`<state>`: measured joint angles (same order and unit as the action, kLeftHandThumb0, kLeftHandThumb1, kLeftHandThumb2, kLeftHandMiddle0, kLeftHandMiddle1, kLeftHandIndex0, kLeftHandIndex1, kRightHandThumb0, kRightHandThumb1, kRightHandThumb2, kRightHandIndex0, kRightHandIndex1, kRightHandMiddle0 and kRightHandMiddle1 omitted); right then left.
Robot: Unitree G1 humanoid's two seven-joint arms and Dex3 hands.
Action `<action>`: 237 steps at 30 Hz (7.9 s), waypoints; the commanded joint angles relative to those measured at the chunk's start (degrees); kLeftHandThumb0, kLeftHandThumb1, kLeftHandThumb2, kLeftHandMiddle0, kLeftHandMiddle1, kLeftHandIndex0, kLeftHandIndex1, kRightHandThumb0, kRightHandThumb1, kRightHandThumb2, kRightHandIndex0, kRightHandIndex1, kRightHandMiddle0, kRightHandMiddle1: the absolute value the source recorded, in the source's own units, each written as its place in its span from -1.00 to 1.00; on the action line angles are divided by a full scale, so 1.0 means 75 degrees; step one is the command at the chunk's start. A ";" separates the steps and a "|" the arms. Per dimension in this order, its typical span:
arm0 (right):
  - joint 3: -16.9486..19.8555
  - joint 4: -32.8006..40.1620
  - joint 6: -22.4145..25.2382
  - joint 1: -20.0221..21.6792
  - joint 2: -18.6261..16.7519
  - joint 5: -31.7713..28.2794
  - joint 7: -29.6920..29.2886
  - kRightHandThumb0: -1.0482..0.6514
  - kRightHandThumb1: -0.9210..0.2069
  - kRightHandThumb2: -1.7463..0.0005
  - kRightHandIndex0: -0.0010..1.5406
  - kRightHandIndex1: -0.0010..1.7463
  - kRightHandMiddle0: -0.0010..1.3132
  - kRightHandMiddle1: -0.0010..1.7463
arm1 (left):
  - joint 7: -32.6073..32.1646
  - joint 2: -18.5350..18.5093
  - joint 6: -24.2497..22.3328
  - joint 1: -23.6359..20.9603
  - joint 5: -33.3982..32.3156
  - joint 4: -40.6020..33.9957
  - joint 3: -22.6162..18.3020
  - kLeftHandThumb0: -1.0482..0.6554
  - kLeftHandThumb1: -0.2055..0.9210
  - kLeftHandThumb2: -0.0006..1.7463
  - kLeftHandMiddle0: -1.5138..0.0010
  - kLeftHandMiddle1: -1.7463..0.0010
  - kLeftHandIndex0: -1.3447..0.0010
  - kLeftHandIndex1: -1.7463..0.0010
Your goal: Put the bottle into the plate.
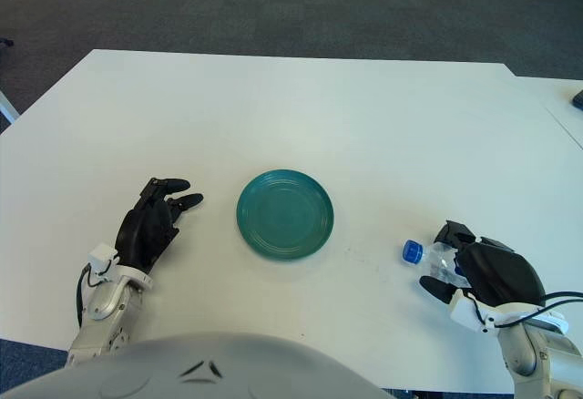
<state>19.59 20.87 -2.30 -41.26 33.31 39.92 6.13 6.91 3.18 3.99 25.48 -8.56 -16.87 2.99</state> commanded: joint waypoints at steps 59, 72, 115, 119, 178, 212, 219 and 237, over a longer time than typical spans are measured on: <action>-0.2217 0.1383 0.1957 0.5102 0.0261 0.0883 0.2381 -0.01 0.44 -0.88 0.70 1.00 0.88 1.00 | -0.0624 -0.0029 -0.0777 0.0003 0.0546 -0.0645 0.0691 -0.52 1.00 -0.06 0.27 -0.27 0.30 -0.58; -0.3422 0.1138 0.2355 0.5648 -0.0508 0.1252 0.2544 -0.03 0.48 -0.94 0.69 1.00 0.89 1.00 | -0.0519 0.0005 -0.0423 -0.0144 0.0309 -0.0271 0.0535 -0.52 1.00 -0.08 0.25 -0.16 0.34 -0.46; -0.5612 0.1873 0.2171 0.5461 -0.1499 0.2389 0.3782 -0.31 -0.06 -0.41 0.28 1.00 -0.11 1.00 | -0.1633 0.0677 -0.0765 0.0470 0.0788 -0.1110 0.1250 -0.54 1.00 -0.09 0.31 -0.20 0.35 -0.46; -0.5532 0.1987 0.2107 0.5401 -0.1569 0.2186 0.3887 -0.31 -0.04 -0.42 0.25 1.00 -0.14 1.00 | -0.1689 0.0631 -0.0999 0.0487 0.0838 -0.1225 0.1306 -0.57 1.00 -0.06 0.31 -0.21 0.36 -0.47; -0.6415 0.0162 -0.0944 0.6967 -0.1016 0.3503 0.3866 -0.32 -0.01 -0.44 0.61 1.00 -0.12 1.00 | -0.1291 0.0345 -0.0845 0.0393 0.0405 -0.1041 0.0971 -0.58 1.00 -0.04 0.35 -0.39 0.57 -0.51; -0.5688 0.0885 -0.0611 0.5438 -0.0915 0.2535 0.3153 -1.00 -1.00 -0.23 -0.75 -0.44 -0.94 -0.12 | -0.1121 0.0380 -0.0736 0.0358 0.0019 -0.0799 0.0835 -0.57 1.00 -0.05 0.33 -0.16 0.60 -0.42; -0.5626 0.0928 -0.0544 0.5318 -0.0960 0.2680 0.2951 -1.00 -1.00 -0.29 -0.85 -0.86 -1.00 -0.62 | -0.1092 0.0363 -0.0486 0.0324 0.0092 -0.0610 0.0812 -0.56 1.00 0.01 0.31 -0.04 0.65 -0.38; -0.5119 0.1273 -0.0739 0.5112 -0.0648 0.2299 0.2850 -1.00 -1.00 -0.29 -1.00 -1.00 -1.00 -1.00 | -0.1488 0.0514 -0.1050 0.0492 0.0470 -0.1093 0.1055 -0.53 1.00 0.00 0.32 0.01 0.62 -0.40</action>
<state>-20.39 29.28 -7.35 -3.22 27.50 57.64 28.25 -3.04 6.71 -2.43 28.87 -6.02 -24.10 10.66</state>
